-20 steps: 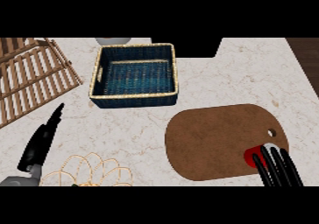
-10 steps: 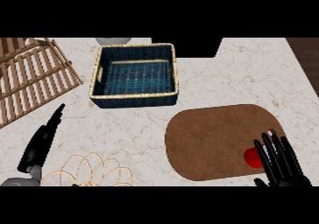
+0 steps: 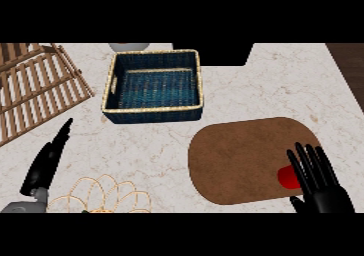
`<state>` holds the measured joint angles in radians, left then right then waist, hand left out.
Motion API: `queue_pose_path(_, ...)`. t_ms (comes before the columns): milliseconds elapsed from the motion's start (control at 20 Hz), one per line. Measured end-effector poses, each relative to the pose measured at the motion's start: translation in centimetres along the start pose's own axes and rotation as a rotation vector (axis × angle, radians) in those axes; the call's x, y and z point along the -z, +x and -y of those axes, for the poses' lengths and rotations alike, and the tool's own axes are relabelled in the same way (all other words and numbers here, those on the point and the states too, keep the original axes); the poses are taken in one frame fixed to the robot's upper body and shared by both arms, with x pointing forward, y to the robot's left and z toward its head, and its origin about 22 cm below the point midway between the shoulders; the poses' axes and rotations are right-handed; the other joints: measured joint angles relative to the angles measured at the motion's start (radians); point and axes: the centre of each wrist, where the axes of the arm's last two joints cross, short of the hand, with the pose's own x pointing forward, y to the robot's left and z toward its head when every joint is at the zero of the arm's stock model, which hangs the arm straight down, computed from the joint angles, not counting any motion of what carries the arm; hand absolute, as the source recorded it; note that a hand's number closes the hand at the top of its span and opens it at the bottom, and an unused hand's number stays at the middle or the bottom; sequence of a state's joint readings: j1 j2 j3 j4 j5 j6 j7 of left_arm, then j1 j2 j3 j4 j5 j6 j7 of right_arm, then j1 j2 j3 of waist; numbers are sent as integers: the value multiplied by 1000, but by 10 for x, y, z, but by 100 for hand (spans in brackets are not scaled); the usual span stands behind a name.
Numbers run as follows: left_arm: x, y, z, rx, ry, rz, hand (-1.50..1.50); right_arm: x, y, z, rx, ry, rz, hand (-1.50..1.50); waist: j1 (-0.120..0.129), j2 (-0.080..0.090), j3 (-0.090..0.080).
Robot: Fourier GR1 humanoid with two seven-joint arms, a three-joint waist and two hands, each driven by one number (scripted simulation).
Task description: Pick the can from the cutting board and place it in the basket
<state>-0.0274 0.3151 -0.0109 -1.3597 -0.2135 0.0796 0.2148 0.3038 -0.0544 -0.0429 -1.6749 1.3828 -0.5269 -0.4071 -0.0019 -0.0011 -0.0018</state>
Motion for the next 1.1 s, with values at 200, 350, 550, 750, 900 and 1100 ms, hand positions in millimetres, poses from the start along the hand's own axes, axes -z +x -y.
queue_pose_path(200,-2,-1,2,3,-7,-6,0,6,1,-1,-9,32,-4,150,-1,-3,-3)
queue_pose_path(350,-4,3,3,3,-10,-5,0,13,1,-4,-9,53,4,150,0,-9,-10)
queue_pose_path(550,-1,1,1,4,-8,-5,0,18,3,-9,29,72,37,150,0,-15,-19)
queue_pose_path(750,-4,3,8,0,-12,1,0,21,3,-13,32,88,87,150,3,-21,-26)
queue_pose_path(900,-2,7,5,3,-8,0,0,23,9,-14,-1,96,133,150,2,-22,-29)
queue_pose_path(1100,-2,10,2,3,-7,-2,0,20,13,-16,-33,47,165,150,1,-23,-29)
